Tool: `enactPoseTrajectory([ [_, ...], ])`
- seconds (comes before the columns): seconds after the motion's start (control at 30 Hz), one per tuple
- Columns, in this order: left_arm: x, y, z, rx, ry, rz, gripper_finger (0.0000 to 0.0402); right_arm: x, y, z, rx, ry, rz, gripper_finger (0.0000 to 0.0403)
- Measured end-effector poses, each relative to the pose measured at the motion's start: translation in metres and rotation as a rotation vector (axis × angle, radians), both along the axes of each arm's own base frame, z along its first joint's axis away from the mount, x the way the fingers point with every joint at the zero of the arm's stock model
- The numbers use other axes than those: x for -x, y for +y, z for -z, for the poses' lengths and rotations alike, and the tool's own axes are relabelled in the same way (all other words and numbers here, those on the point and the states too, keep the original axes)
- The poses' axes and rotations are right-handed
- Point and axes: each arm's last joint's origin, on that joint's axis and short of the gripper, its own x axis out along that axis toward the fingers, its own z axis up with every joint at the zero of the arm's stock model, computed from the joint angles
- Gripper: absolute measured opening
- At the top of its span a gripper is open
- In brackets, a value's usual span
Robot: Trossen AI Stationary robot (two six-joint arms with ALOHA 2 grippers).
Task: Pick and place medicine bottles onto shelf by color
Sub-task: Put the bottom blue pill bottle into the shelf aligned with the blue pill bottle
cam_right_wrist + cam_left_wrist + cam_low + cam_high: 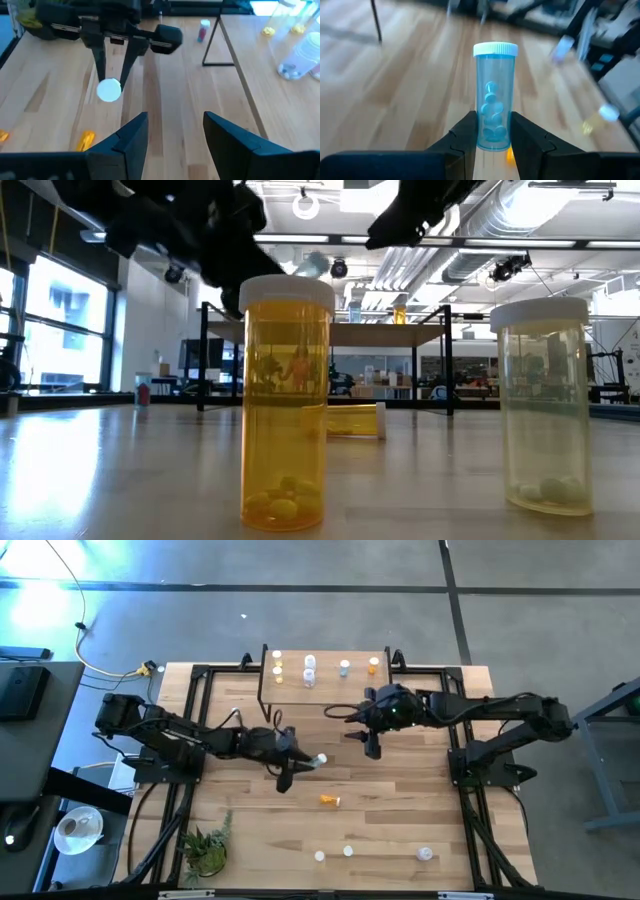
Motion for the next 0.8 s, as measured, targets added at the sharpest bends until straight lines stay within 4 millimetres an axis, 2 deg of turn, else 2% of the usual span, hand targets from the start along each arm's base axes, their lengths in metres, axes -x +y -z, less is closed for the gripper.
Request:
enactPoseTrajectory([
  [0.23, -0.005, 0.01, -0.019, -0.045, -0.209, 0.048, 0.009, -0.009, 0.001, 0.013, 0.011, -0.203, -0.029, 0.0181],
  [0.57, -0.006, 0.025, -0.034, -0.157, -0.359, 0.052, 0.009, -0.016, 0.001, -0.01, 0.046, -0.489, -0.031, 0.0181],
  [0.8, -0.005, 0.03, -0.034, -0.229, -0.353, 0.05, 0.009, -0.016, -0.002, -0.013, 0.068, -0.516, -0.03, 0.0181],
])
